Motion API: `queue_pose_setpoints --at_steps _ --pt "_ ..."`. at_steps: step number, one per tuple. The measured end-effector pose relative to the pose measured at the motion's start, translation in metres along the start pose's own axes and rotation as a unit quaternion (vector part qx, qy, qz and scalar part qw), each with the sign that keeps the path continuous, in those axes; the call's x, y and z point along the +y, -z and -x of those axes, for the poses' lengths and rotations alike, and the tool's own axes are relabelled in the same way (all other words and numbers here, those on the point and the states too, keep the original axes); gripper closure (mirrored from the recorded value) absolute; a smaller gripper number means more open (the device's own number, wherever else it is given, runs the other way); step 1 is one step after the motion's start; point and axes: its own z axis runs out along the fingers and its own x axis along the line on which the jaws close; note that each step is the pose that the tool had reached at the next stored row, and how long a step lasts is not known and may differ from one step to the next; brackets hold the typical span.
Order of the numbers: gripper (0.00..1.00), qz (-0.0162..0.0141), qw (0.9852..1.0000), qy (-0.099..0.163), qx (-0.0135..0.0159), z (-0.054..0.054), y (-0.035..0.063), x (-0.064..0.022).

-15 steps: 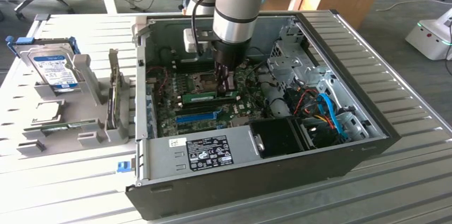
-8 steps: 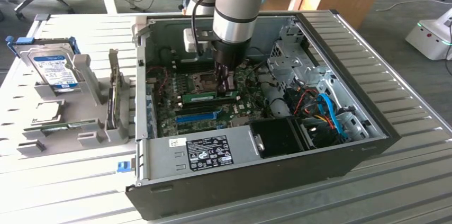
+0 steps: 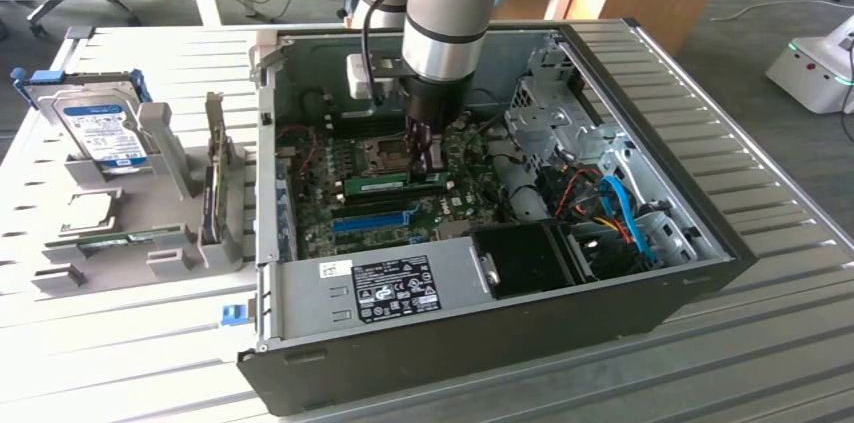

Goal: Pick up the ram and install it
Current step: 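Insert the ram into the slot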

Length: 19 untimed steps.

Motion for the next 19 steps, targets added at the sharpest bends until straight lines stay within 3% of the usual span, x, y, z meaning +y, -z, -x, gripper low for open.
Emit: queue_pose_setpoints --at_steps 19 --pt "0.88 0.0 1.0 0.0 0.0 0.0 -0.0029 -0.0006"
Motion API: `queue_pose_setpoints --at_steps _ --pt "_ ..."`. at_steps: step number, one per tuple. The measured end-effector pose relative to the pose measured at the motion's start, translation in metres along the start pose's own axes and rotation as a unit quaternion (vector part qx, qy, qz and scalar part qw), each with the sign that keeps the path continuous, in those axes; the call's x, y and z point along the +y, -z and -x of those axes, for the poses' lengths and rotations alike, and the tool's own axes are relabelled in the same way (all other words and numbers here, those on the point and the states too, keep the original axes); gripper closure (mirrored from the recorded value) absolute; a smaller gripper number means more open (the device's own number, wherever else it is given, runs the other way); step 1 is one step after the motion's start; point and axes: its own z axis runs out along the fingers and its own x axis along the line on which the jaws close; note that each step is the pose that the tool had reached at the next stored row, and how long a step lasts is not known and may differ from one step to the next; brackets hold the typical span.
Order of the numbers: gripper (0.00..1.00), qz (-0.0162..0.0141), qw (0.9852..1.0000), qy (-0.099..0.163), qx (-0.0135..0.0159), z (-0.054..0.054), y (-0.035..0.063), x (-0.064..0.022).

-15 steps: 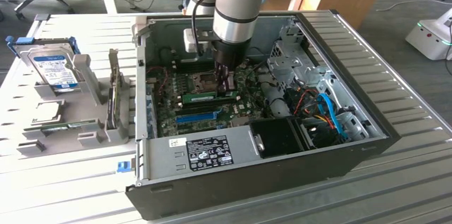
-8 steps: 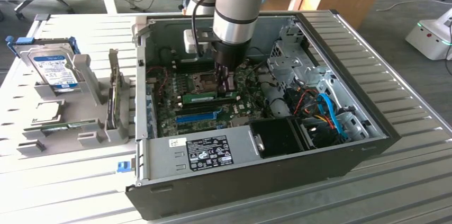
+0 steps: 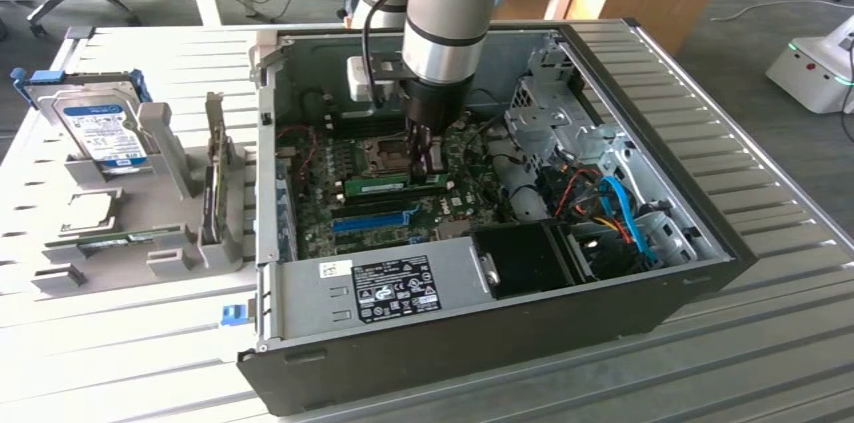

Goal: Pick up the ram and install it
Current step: 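Insert the ram into the slot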

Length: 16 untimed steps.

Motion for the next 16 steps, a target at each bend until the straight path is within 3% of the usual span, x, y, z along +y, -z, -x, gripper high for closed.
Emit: queue_pose_setpoints --at_steps 16 --pt "0.88 0.0 1.0 0.0 0.0002 0.0004 -0.001 0.0"
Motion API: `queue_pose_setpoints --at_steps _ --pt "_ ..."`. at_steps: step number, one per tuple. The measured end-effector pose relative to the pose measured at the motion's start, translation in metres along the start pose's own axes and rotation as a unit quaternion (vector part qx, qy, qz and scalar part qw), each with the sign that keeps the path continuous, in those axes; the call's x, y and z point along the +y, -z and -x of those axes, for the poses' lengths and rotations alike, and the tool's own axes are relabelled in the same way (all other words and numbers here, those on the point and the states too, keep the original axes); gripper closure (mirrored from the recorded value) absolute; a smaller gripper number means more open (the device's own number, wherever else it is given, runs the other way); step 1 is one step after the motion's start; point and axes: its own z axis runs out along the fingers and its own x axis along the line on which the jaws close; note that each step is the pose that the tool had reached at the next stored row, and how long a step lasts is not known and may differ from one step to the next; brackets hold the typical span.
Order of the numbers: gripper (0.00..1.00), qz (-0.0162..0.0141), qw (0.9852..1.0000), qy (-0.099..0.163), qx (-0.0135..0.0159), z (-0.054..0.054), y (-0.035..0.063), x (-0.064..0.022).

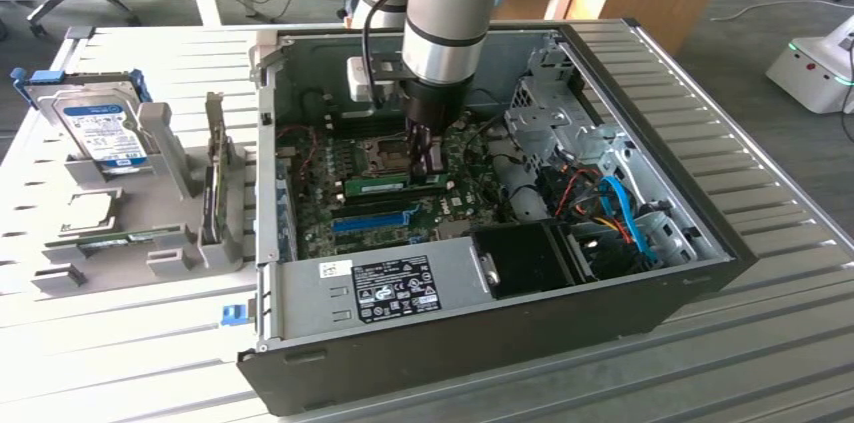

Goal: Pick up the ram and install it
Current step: 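Insert the ram into the slot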

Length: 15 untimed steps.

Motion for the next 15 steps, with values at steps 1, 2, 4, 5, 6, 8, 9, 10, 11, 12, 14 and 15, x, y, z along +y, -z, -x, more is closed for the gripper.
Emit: queue_pose_setpoints --at_steps 1,2,4,5,6,8,9,10,11,12,14,15 --pt "0.88 0.0 1.0 0.0 -0.0001 0.0 -0.0001 0.0" --pt "0.88 0.0 1.0 0.0 -0.0001 0.0 -0.0001 0.0" --pt "0.88 0.0 1.0 0.0 -0.0002 0.0001 -0.0001 0.0" --pt "0.88 0.0 1.0 0.0 -0.0002 0.0 -0.0001 0.0" --pt "0.88 0.0 1.0 0.0 -0.0002 0.0001 -0.0001 0.0" --pt "0.88 0.0 1.0 0.001 -0.0002 0.0001 -0.0001 0.0" --pt "0.88 0.0 1.0 0.001 -0.0001 0.0001 -0.0001 0.0" --pt "0.88 0.0 1.0 0.001 -0.0001 0.0 -0.0001 0.0" --pt "0.88 0.0 1.0 0.001 -0.0001 0.0001 -0.0001 -0.0001" --pt "0.88 0.0001 1.0 0.001 -0.0001 0.0001 -0.0001 -0.0003" --pt "0.88 0.0 1.0 0.001 -0.0002 0.0001 -0.0001 -0.0009" --pt "0.88 0.0 1.0 0.001 -0.0002 0.0001 -0.0001 -0.001"
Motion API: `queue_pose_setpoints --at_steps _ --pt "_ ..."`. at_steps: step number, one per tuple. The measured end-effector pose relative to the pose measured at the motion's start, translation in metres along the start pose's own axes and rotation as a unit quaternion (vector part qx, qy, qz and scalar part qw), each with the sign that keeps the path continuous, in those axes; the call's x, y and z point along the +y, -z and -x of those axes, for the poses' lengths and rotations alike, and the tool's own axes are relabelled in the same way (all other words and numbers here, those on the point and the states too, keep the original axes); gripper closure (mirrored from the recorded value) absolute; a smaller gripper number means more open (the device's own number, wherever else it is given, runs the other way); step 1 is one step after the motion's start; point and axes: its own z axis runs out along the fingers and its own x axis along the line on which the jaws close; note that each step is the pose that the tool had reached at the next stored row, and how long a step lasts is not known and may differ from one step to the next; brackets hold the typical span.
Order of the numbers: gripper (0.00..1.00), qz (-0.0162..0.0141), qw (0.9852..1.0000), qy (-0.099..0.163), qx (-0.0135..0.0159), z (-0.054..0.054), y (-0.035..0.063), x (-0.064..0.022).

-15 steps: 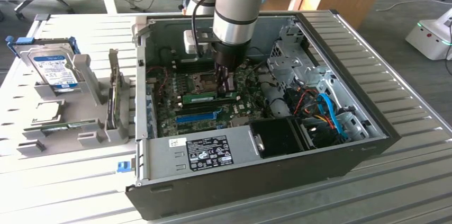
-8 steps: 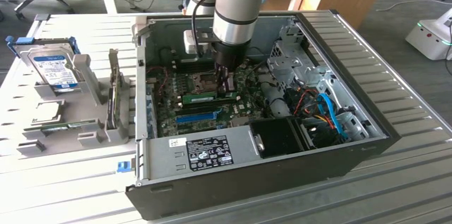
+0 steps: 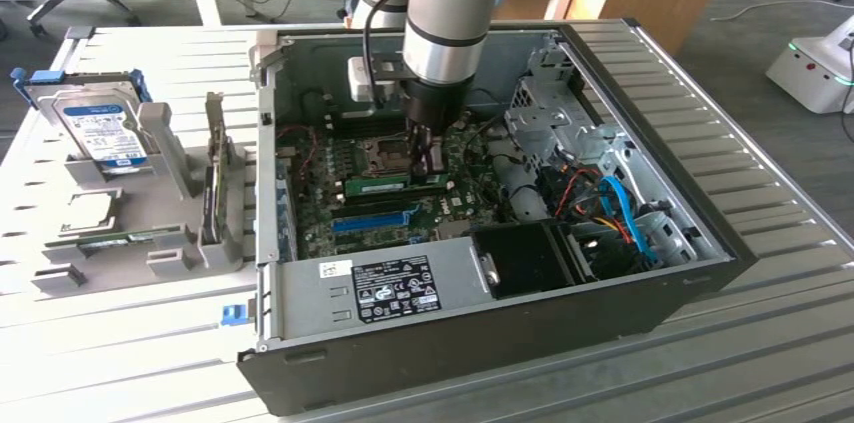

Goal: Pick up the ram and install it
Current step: 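Insert the ram into the slot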

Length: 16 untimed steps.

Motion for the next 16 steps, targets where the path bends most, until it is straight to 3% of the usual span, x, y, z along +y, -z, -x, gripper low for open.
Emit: queue_pose_setpoints --at_steps 16 --pt "0.88 0.0 1.0 0.0 0.0001 0.0 -0.0004 -0.0003"
